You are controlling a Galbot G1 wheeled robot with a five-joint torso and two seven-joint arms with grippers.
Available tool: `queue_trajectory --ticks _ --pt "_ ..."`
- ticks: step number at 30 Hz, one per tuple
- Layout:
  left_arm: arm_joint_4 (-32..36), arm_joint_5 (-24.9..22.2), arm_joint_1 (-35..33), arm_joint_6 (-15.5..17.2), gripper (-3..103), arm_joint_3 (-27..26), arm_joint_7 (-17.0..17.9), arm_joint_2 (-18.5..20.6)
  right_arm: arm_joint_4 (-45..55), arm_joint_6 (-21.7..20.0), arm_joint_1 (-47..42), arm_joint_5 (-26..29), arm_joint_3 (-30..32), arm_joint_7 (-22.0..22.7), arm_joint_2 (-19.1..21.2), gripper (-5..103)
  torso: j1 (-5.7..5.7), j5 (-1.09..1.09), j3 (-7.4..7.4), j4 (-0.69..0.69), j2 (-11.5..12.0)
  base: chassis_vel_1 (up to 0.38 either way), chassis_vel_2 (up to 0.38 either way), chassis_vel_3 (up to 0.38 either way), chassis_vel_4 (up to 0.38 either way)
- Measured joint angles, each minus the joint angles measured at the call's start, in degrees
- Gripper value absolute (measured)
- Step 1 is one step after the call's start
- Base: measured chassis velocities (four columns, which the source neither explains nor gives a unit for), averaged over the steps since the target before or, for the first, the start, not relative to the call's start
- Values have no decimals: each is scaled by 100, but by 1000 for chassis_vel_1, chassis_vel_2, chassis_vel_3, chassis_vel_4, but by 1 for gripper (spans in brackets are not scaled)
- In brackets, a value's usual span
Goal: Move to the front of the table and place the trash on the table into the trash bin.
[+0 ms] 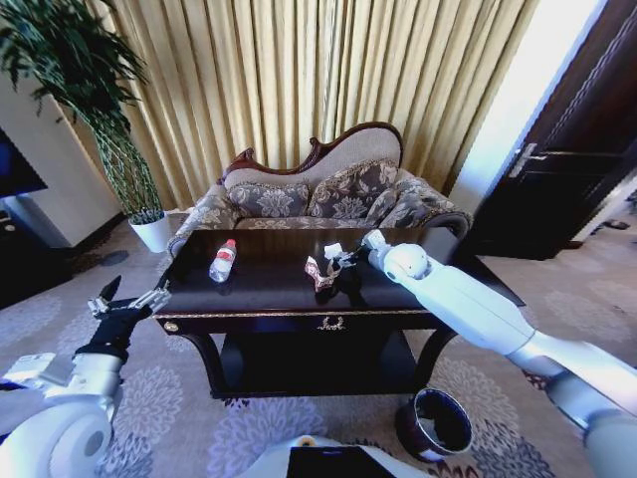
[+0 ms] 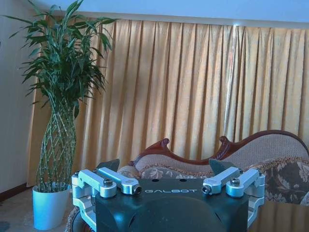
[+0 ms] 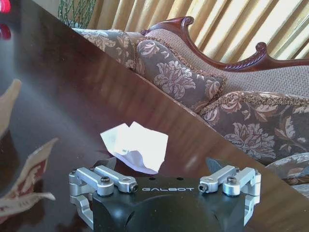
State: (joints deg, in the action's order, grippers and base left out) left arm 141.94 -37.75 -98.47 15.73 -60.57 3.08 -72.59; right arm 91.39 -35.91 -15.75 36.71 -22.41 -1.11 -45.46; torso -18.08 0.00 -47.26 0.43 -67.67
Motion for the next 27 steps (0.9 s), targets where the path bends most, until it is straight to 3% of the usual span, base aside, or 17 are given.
queue_trajectory --ticks 14,19,27 --pt "-13 -11 -21 -76 100 -73 -46 -10 -217 151 14 -246 -25 -120 -151 100 0 0 0 0 0 0 0 0 0" --pt "9 -12 -23 -78 100 -79 -47 -10 -235 171 -1 -231 -25 -107 -180 85 0 0 0 -1 0 0 0 0 0" --pt "59 -11 -30 -78 100 -78 -45 -5 -192 255 -74 -129 60 -96 -145 53 0 0 0 0 0 0 0 0 0"
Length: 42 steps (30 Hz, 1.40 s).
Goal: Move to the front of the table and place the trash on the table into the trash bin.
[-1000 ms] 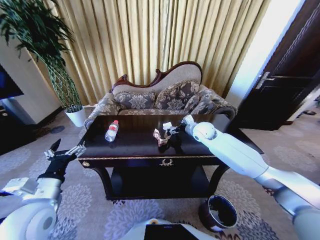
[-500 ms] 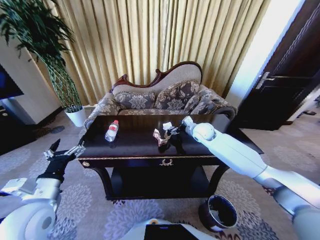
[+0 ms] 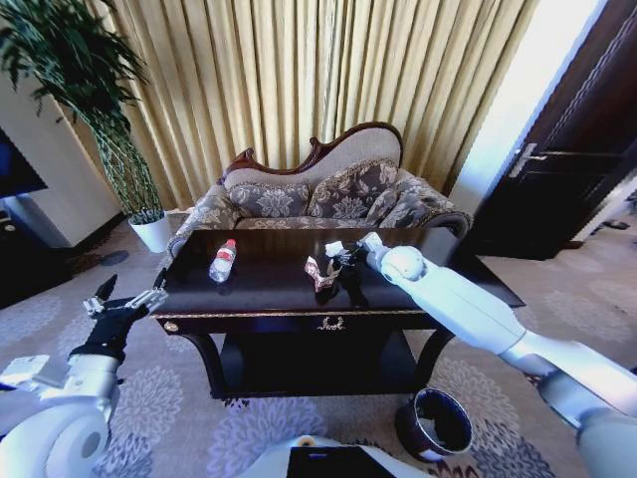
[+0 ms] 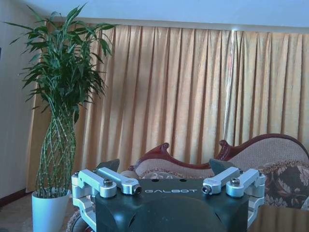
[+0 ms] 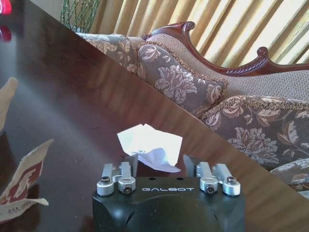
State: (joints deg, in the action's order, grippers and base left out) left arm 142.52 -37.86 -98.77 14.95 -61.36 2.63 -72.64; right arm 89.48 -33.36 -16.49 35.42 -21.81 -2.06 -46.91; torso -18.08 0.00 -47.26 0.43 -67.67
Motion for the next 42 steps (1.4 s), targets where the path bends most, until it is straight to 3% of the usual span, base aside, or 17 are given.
queue_trajectory --ticks 1,5,7,16,28,30,31,32,34,40,42 --pt "9 0 0 0 100 0 0 3 14 1 -14 15 20 2 1 47 0 0 0 0 0 0 0 0 0" --pt "22 0 -1 0 100 0 2 9 34 2 -43 24 54 6 2 41 0 0 0 0 0 0 0 0 0" --pt "30 1 -4 0 100 -1 3 16 44 3 -80 26 84 7 10 30 0 0 0 0 0 0 0 0 0" --pt "46 5 -3 0 100 2 5 15 84 10 -167 27 162 12 32 2 0 0 0 0 0 0 0 0 0" --pt "63 4 -2 -1 100 -22 14 23 158 13 -204 129 250 70 62 0 0 0 0 0 0 0 0 0 0" --pt "68 -1 -3 0 100 -29 17 25 238 87 -247 622 337 386 32 0 0 0 0 1 0 0 0 0 0" --pt "69 -4 -4 -1 100 -31 19 26 326 240 -283 1361 424 787 -17 0 0 0 0 1 0 0 0 0 0" --pt "69 -4 -4 -1 100 -31 19 26 326 240 -283 1361 424 787 -17 0 0 0 0 1 0 0 0 0 0" --pt "70 -5 -7 -2 100 -32 23 14 508 548 -394 2383 671 1487 -103 0 0 0 0 -3 0 0 0 0 0" --pt "71 -7 -12 -21 100 -32 29 -12 882 959 -830 2531 1218 1888 -66 0 0 0 0 1 0 0 0 0 0" --pt "73 -10 -1 -26 100 -31 31 -13 1251 1060 -1262 2455 1729 2141 -19 0 0 1 0 1 0 0 0 0 0"
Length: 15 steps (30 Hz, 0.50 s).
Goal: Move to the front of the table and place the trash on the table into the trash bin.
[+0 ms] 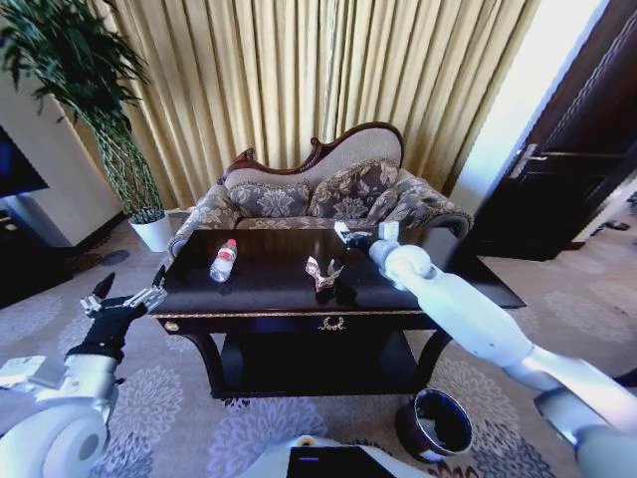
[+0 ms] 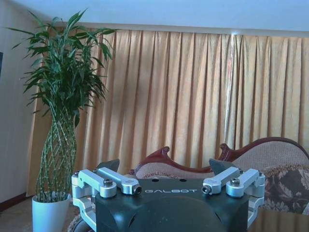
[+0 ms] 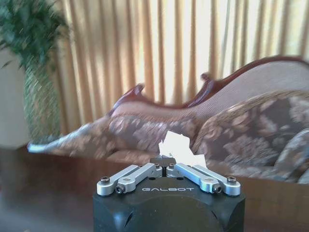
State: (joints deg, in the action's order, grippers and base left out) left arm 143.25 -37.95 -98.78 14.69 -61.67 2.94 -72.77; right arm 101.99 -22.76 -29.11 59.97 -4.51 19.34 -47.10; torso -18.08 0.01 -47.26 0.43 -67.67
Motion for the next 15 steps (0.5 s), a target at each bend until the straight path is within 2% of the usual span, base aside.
queue_trajectory --ticks 1,2,3,4,7,13,15 --pt "1 -2 7 -2 100 1 2 2 169 32 -232 -54 272 72 30 0 0 0 0 -1 0 0 0 0 0" --pt "1 -2 7 -2 100 1 2 2 169 32 -232 -54 272 72 30 0 0 0 0 -1 0 0 0 0 0" --pt "1 -5 8 -3 100 1 5 4 367 52 -564 -157 632 104 78 0 0 -2 0 -2 0 0 0 0 0" --pt "1 -5 8 -3 100 1 5 4 367 52 -564 -157 632 104 78 0 0 -2 0 -2 0 0 0 0 0" --pt "1 -20 6 -4 100 -19 16 15 862 96 -1532 -553 1584 136 278 0 0 -2 0 1 0 0 0 0 0" --pt "1 -26 14 -5 100 0 28 41 1326 117 -2305 -939 2323 124 400 0 1 0 1 2 -1 0 0 0 0" --pt "1 -23 -22 -5 100 19 29 35 1516 107 -2556 -1076 2589 102 395 0 1 -2 1 -3 -1 0 0 0 0"
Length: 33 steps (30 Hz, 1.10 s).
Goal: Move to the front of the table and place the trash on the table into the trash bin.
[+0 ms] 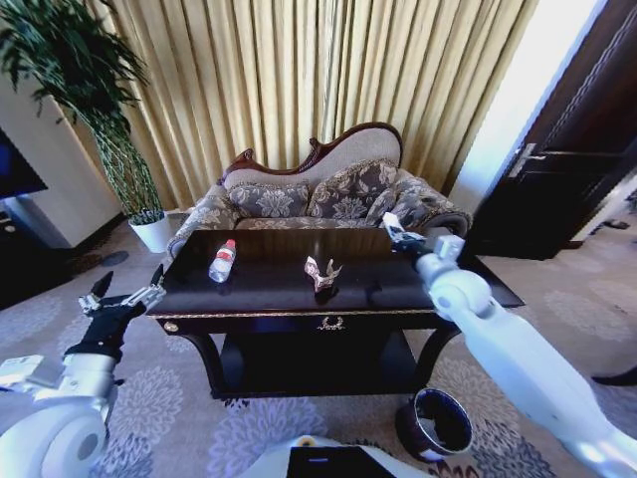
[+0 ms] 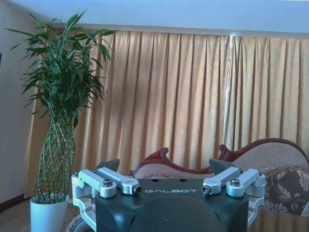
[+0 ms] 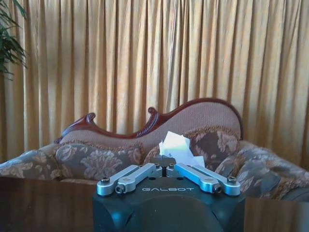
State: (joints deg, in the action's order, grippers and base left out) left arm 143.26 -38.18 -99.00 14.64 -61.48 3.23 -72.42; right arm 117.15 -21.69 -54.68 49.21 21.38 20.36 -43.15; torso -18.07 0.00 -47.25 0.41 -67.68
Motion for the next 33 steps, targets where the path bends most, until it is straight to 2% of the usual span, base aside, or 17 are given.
queue_trajectory --ticks 6,8,9,11,17,33 --pt "-1 -19 -85 -7 100 -65 12 67 341 -113 -705 -19 653 -109 -90 0 0 1 0 0 0 0 0 0 0" --pt "-1 -27 -66 -9 100 -51 70 130 528 -125 -1215 -23 1123 -218 -148 0 0 2 0 5 0 0 0 0 0" --pt "-1 -27 -66 -9 100 -51 70 130 528 -125 -1215 -23 1123 -218 -148 0 0 2 0 5 0 0 0 0 0" --pt "-1 -28 -44 9 100 18 89 158 736 -109 -1676 -11 1606 -277 -191 0 0 1 0 3 0 0 0 0 0" --pt "-2 -4 -45 60 100 102 89 117 982 26 -2169 23 2130 -398 -250 0 -2 0 -1 2 1 11 -10 -6 7" --pt "-1 12 -71 37 100 35 78 138 1267 64 -2466 -77 2295 -453 -357 0 0 0 0 2 0 141 -134 -125 134"
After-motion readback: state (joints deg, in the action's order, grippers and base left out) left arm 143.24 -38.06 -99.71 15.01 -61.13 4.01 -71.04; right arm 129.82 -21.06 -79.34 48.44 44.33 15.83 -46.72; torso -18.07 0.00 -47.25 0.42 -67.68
